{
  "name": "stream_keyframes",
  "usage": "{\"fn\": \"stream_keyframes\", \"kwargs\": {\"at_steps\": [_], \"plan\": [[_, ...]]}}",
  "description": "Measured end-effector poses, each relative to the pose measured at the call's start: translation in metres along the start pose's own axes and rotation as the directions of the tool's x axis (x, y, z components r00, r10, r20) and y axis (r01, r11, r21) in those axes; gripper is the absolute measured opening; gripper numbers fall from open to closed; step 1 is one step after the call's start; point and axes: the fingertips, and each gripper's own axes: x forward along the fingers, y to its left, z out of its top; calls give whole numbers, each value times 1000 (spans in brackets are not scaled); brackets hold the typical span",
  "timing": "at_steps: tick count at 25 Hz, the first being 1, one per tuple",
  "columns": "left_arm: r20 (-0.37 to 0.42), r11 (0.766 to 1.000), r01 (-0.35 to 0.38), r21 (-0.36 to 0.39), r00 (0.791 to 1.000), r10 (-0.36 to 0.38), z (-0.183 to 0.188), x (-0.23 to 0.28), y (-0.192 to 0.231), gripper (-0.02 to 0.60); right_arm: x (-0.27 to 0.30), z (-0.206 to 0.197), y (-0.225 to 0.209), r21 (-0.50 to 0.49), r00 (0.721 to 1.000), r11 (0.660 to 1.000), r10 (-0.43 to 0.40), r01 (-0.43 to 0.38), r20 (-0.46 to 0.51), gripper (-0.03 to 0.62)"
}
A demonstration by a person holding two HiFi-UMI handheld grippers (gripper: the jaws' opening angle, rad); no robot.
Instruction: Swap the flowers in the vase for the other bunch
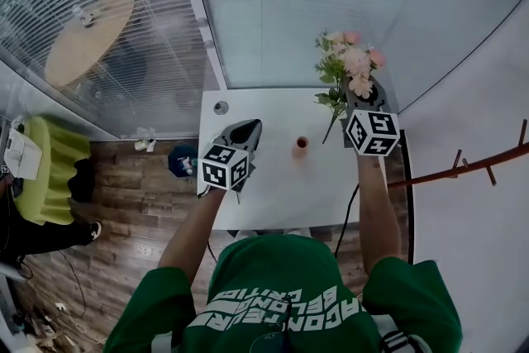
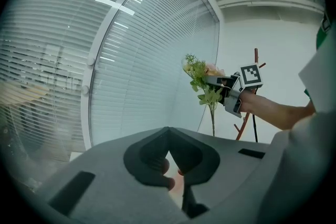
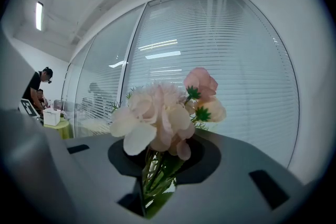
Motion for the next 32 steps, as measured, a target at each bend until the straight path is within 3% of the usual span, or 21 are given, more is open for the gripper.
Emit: {"fn": "stream_keyframes", "kwargs": {"at_steps": [17, 32], "plan": [[-36, 998, -56, 16, 998, 56, -5, 3, 20, 3, 51, -65, 17, 3, 999, 999, 40, -40, -32, 106], [-82, 993, -120, -21, 990, 118, -22, 8, 42, 3, 75, -168, 27, 18, 988, 999, 36, -34, -147, 106]]}}
